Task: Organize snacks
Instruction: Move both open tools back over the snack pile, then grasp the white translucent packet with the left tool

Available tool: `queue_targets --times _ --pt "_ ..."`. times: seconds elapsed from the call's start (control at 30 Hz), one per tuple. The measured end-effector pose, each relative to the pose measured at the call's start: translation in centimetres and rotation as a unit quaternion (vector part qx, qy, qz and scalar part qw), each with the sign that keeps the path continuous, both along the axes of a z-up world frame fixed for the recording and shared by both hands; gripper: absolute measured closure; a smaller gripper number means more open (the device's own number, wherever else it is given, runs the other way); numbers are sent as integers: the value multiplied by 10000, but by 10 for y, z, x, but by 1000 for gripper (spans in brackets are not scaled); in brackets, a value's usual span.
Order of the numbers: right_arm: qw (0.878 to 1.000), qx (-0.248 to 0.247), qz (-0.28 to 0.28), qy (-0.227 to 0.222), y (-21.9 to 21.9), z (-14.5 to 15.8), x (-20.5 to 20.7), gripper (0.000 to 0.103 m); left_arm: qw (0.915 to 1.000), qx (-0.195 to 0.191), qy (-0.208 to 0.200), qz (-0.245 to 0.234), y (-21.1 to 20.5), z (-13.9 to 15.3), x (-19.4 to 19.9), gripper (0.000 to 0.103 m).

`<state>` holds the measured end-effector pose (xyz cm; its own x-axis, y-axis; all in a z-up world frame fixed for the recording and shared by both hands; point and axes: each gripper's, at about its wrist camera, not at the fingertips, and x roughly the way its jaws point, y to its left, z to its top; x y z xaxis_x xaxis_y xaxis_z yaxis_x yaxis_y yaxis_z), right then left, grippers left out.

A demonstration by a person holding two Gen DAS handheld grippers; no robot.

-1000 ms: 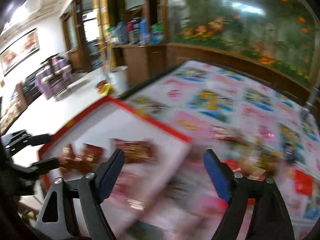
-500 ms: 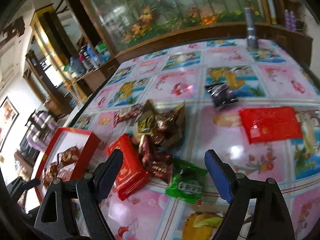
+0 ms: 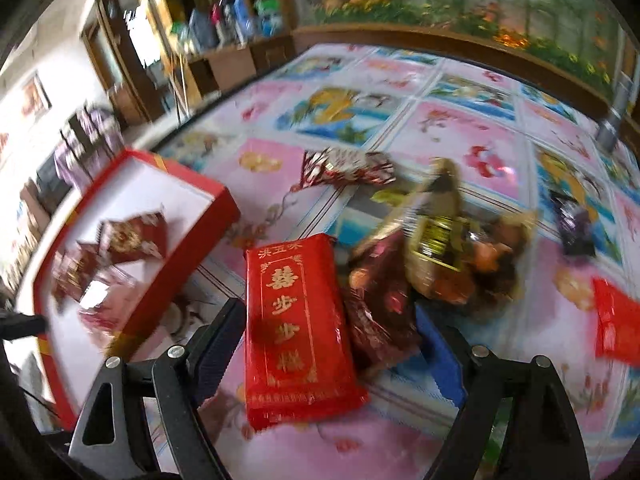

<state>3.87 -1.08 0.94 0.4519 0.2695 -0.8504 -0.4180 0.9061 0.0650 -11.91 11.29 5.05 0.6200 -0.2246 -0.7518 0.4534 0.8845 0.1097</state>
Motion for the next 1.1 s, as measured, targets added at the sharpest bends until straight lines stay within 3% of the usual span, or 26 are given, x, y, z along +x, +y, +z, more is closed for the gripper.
queue_targets --times 0.13,0.27,0.43,0.53,0.6,0.77,0.87,0.97,1.1 --pt "9982 -518 168 -260 13 -9 -8 18 9997 158 -53 -188 -9 3 0 31" --pt "9983 -548 90 -201 4 -7 -10 24 9991 222 -11 -360 -20 4 6 31" --pt "9984 -559 -114 13 -22 -2 -6 24 9948 602 110 -814 -45 0 18 31" --pt "9986 -389 -311 196 -50 1 -4 24 9848 1043 274 -1362 -60 -6 29 31" --pt "9984 -279 -428 252 -65 3 -3 24 9737 1212 546 -1852 -65 -12 38 31" --pt "9964 -4 -777 350 -103 7 -2 24 9645 1299 1015 -2064 -68 -22 71 31" --pt "9954 171 -852 405 -114 9 -2 24 9601 1436 978 -2192 -74 -29 79 31" --pt "9954 168 -854 404 -115 9 -2 24 9458 1897 946 -2459 -78 -42 77 31" --pt "9952 145 -885 393 -114 8 -2 24 9366 1995 887 -2742 -81 -41 79 30"
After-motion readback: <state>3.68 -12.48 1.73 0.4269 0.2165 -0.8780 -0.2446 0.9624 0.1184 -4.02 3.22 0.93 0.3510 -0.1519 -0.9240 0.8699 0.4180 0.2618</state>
